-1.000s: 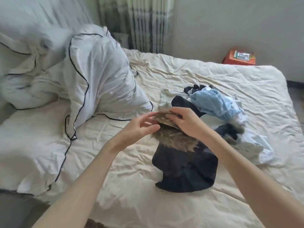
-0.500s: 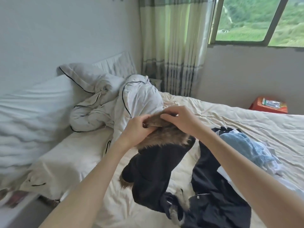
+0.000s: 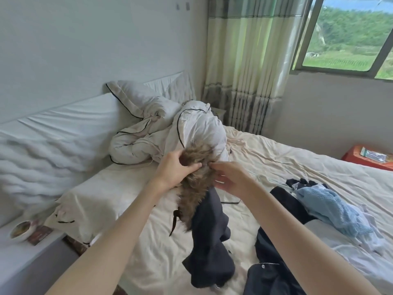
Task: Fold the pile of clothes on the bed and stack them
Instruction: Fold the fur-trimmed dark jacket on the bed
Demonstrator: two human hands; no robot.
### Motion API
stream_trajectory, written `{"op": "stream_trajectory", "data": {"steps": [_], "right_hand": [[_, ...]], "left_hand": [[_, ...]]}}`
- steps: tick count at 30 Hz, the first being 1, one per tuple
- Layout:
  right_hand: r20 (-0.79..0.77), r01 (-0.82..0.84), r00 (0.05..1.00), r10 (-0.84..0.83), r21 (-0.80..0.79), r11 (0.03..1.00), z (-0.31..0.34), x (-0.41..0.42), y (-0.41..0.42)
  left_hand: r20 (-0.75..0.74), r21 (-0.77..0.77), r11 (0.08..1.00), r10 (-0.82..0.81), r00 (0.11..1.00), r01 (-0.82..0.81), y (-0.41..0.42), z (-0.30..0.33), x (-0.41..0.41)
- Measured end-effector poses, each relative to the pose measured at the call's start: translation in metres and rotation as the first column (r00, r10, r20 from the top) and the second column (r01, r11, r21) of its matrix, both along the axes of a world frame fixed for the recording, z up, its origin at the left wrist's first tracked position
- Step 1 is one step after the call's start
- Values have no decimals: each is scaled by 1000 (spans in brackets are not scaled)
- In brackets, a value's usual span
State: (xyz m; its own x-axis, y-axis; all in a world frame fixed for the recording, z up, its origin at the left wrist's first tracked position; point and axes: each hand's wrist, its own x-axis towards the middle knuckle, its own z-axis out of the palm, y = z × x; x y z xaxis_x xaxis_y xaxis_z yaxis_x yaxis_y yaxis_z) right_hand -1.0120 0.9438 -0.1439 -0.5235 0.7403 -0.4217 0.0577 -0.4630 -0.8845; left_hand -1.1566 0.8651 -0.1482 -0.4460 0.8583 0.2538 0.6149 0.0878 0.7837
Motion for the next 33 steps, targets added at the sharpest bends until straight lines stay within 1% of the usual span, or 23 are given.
{"op": "stream_trajectory", "data": {"steps": [1, 3, 5, 8, 10, 12, 15, 17, 19, 21, 23, 25, 26, 27, 29, 30, 31, 32, 33], "right_hand": [[-23, 11, 1000, -10, 26, 1000, 2, -1, 4], [1, 17, 1000, -18, 174, 985, 8, -1, 11], [75, -1, 997, -24, 321, 947, 15, -1, 17], [163, -43, 986, -34, 447, 893, 18, -2, 21], [167, -51, 985, -36, 487, 872, 20, -2, 22], [135, -46, 991, -26, 509, 859, 22, -2, 24], [124, -82, 992, 13, 567, 819, 23, -5, 22], [114, -108, 992, 49, 601, 792, 22, -6, 19], [110, -122, 992, 69, 607, 785, 17, -5, 17], [140, -129, 989, 53, 615, 778, 7, 1, 14], [198, -157, 979, 43, 607, 779, -17, 10, 13], [297, -249, 950, 92, 547, 800, -53, 20, 10], [350, -304, 927, 135, 492, 816, -75, 26, 7], [401, -355, 899, 177, 428, 831, -99, 31, 5], [486, -426, 838, 249, 298, 854, -145, 42, -3], [520, -446, 809, 273, 240, 862, -167, 47, -7], [553, -459, 782, 289, 196, 867, -188, 52, -10], [584, -470, 756, 297, 167, 867, -207, 57, -14], [613, -481, 730, 302, 147, 864, -225, 61, -16]], "left_hand": [[63, -26, 1000, -12, 998, 13, -3, 0, -5], [172, -73, 997, -22, 985, 35, -10, 0, -11], [158, -86, 996, -2, 987, 16, -14, -2, -16], [101, -109, 994, 10, 995, 1, -17, -8, -19], [94, -93, 995, 30, 995, -21, -17, -10, -18], [98, -44, 998, 58, 993, -54, -16, -9, -14], [156, 54, 998, 4, 988, -12, -12, -2, -5], [137, 84, 996, -18, 990, 7, -6, -2, 1], [91, 83, 996, 38, 995, -45, -1, -8, 4], [104, 66, 992, 96, 990, -103, 1, -24, 4], [108, 26, 987, 157, 982, -160, -5, -52, 5], [109, -69, 972, 233, 966, -226, -20, -95, 7], [124, -167, 954, 270, 955, -248, -31, -121, 7], [133, -302, 919, 303, 944, -253, -45, -148, 8], [151, -596, 784, 323, 934, -175, -76, -202, 8], [168, -698, 707, 315, 934, -113, -91, -224, 9], [186, -760, 648, 303, 935, -59, -104, -242, 10], [201, -789, 614, 294, 934, -24, -114, -256, 12], [211, -800, 600, 286, 934, -3, -121, -267, 13]]}}
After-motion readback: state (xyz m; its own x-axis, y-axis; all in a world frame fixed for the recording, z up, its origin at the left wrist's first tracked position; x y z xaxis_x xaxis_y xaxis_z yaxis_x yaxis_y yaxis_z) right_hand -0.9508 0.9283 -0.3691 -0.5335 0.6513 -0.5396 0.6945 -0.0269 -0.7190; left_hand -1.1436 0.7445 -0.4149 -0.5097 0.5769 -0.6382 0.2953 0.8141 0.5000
